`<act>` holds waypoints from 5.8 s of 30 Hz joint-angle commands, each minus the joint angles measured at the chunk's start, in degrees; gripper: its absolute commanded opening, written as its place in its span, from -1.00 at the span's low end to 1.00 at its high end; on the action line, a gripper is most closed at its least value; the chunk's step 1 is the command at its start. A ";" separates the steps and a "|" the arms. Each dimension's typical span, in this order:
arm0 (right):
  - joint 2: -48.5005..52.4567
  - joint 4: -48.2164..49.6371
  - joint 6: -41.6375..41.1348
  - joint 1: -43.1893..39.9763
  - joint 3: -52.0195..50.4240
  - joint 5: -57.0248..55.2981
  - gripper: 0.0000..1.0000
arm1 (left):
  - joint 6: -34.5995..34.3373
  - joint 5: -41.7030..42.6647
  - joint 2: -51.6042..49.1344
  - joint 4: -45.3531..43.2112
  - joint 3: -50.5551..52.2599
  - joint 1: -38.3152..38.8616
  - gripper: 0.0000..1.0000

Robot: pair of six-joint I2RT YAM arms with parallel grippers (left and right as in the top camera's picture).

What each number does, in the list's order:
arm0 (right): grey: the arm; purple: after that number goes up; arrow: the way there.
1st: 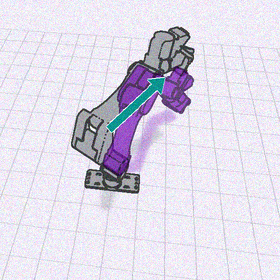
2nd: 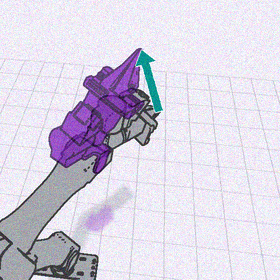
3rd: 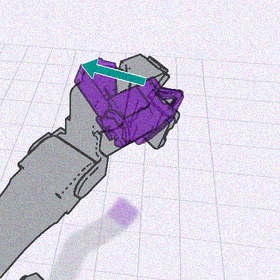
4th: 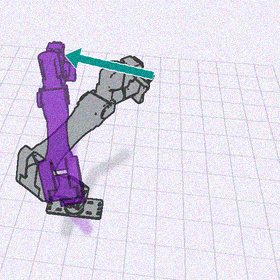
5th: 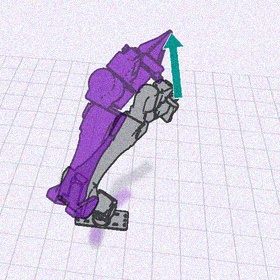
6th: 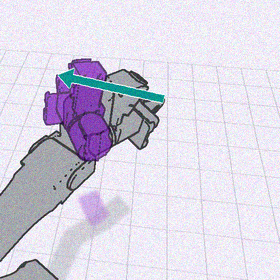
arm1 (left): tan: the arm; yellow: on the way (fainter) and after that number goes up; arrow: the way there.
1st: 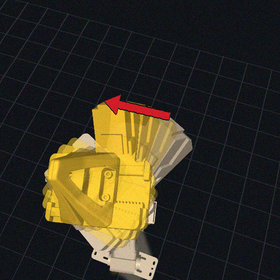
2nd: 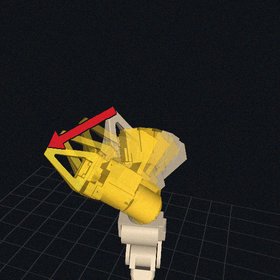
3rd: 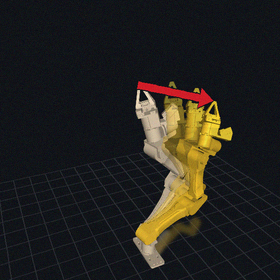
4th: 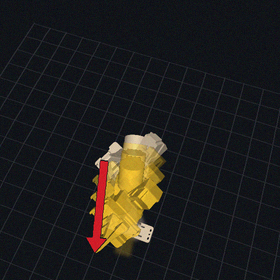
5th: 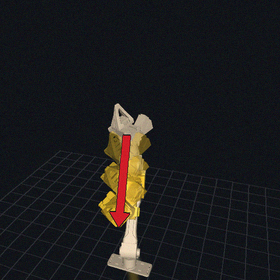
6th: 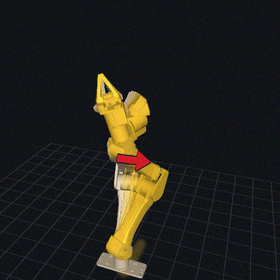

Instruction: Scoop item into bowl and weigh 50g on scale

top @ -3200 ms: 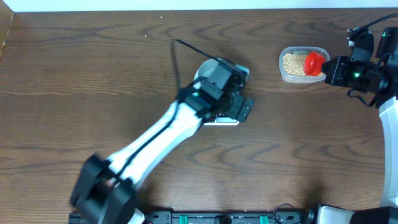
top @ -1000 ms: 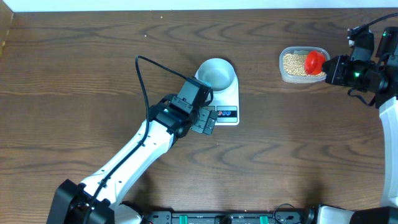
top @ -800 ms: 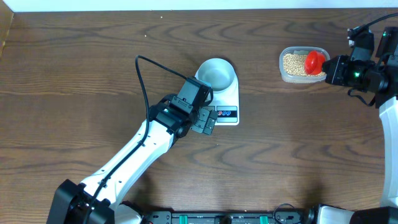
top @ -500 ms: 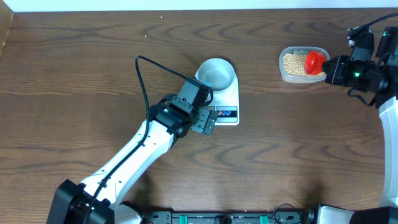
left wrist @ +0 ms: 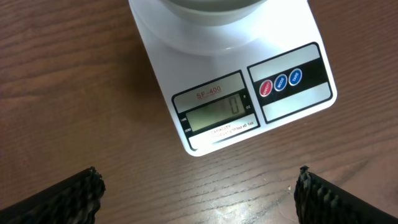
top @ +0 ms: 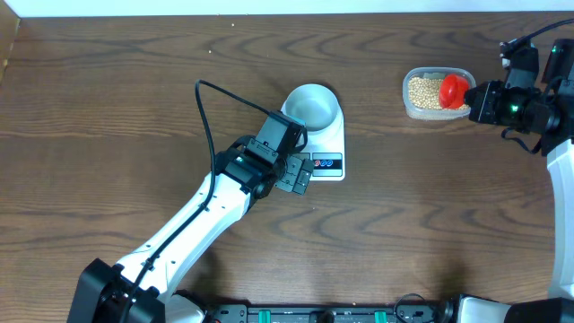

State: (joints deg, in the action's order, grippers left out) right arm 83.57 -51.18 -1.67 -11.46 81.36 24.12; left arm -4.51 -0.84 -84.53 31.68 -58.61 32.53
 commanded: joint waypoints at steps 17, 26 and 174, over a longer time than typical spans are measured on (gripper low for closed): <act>-0.39 -0.09 1.57 0.00 0.92 0.00 -0.98 | -0.31 -1.16 0.00 0.57 -0.26 0.07 1.00; -0.39 -0.07 1.57 0.00 0.92 0.00 -0.98 | -0.33 -1.11 0.22 1.07 -0.26 0.07 1.00; -0.28 1.31 1.55 -0.02 1.29 -0.09 -0.98 | -0.50 1.66 10.82 2.73 -0.24 0.02 1.00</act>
State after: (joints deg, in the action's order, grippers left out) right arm 83.57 -50.57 -0.97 -11.46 81.36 24.12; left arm -5.56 0.32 -73.73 34.46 -58.61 32.53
